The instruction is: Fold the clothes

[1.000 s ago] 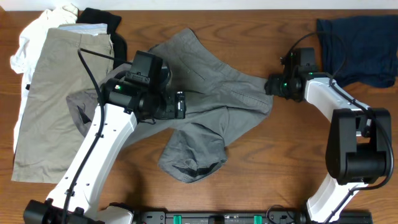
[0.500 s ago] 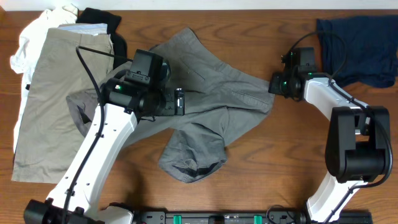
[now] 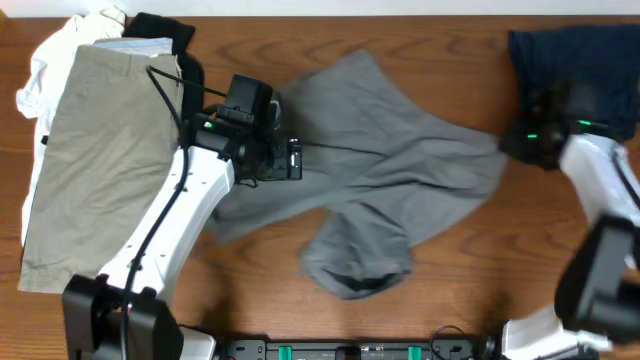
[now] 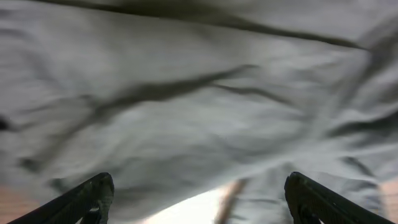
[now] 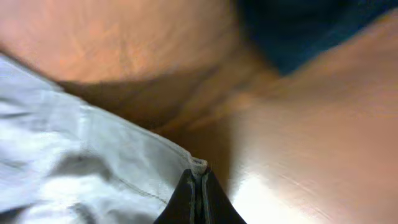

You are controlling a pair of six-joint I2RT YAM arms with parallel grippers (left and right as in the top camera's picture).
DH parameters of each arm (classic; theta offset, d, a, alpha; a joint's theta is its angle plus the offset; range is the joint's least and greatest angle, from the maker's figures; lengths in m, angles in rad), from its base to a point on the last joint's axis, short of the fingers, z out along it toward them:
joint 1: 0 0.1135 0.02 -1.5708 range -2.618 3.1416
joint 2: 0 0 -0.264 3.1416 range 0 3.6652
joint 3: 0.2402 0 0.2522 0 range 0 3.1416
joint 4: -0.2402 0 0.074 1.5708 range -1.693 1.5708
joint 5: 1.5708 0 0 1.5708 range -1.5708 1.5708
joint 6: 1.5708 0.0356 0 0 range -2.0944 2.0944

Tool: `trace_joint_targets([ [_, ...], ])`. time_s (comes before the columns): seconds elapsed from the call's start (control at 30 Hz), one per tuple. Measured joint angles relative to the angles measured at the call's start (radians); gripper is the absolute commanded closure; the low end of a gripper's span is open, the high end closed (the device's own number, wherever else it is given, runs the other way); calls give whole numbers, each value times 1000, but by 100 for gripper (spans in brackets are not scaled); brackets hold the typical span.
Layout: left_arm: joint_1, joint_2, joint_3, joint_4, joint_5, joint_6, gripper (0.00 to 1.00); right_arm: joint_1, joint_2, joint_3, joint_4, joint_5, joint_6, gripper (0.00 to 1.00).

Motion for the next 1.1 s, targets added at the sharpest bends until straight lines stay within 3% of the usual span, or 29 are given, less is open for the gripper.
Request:
trace_joint_targets([
  [0.03,0,8,0,5,0,0,11,-20,-49,0,-19,2,-3,97],
  [0.17,0,33,0,12,-1,0,11,-45,-177,2,-60,7,-22,50],
  [0.23,0,40,0,9,0,0,11,-45,-208,3,-66,8,-32,42],
  [0.3,0,42,0,5,0,0,13,-43,-226,3,-74,8,-39,39],
  [0.47,0,50,0,26,-1,0,28,-24,-230,3,-84,-10,-51,36],
  [1.1,126,197,-18,35,-132,-135,31,71,-230,3,-62,-60,-127,36],
])
